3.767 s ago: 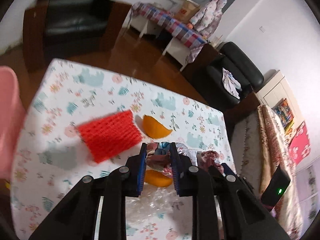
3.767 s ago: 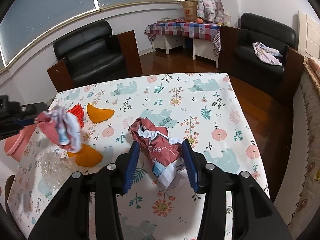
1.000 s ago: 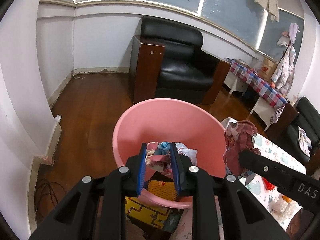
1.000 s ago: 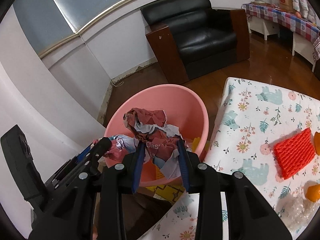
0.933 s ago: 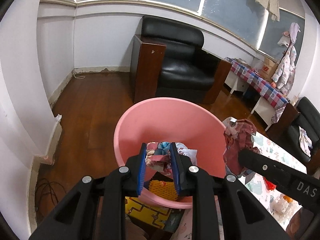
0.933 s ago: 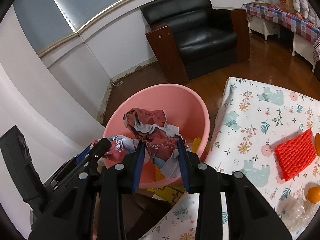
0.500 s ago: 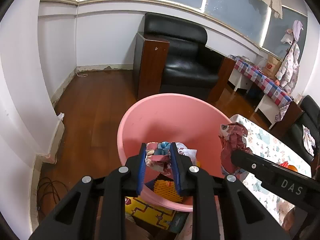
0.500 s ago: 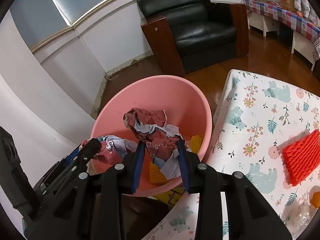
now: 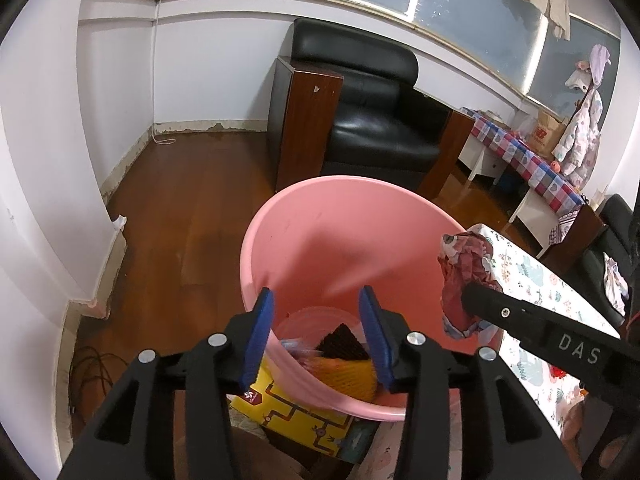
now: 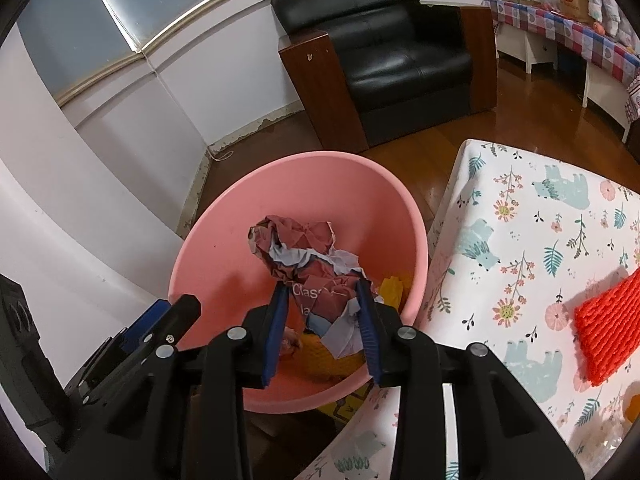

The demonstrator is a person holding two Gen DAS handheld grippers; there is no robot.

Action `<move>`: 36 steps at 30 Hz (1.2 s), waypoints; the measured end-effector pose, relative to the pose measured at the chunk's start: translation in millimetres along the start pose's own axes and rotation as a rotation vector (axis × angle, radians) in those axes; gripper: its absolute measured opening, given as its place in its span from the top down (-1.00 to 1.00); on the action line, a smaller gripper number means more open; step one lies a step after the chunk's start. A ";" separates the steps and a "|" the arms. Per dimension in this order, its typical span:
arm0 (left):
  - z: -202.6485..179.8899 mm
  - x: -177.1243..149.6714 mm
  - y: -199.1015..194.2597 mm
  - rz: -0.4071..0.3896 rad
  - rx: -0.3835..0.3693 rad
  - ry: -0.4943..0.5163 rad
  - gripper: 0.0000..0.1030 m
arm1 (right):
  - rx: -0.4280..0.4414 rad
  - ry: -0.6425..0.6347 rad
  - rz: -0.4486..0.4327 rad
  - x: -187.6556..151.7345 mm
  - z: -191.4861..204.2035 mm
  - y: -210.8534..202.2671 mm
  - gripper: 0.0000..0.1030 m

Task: Collect trash
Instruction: 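Open both tools to drop the two bags into the bucket, then move both open tools back over the red mesh sleeve and orange peels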

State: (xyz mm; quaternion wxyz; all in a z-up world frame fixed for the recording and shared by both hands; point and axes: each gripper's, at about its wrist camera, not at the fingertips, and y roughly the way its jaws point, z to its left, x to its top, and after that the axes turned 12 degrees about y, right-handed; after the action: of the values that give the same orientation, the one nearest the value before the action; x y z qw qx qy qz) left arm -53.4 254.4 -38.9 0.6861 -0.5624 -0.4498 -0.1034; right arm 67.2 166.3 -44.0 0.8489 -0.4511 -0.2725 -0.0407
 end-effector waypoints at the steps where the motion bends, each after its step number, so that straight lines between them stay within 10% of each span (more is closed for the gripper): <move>1: -0.4 -0.2 -0.1 0.000 -0.002 -0.002 0.14 | 0.001 0.001 0.002 0.0 -0.1 0.0 0.28; 36: -75.2 5.5 -47.1 -0.070 -0.153 0.159 0.10 | -0.129 0.015 -0.189 -25.9 -81.9 -109.1 0.11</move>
State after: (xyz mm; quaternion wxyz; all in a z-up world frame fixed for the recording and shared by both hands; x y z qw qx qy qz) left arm -43.1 175.1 0.0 0.6706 -0.5870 -0.4043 -0.2055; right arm 45.7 32.8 -12.1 0.8126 -0.4767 -0.3042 -0.1412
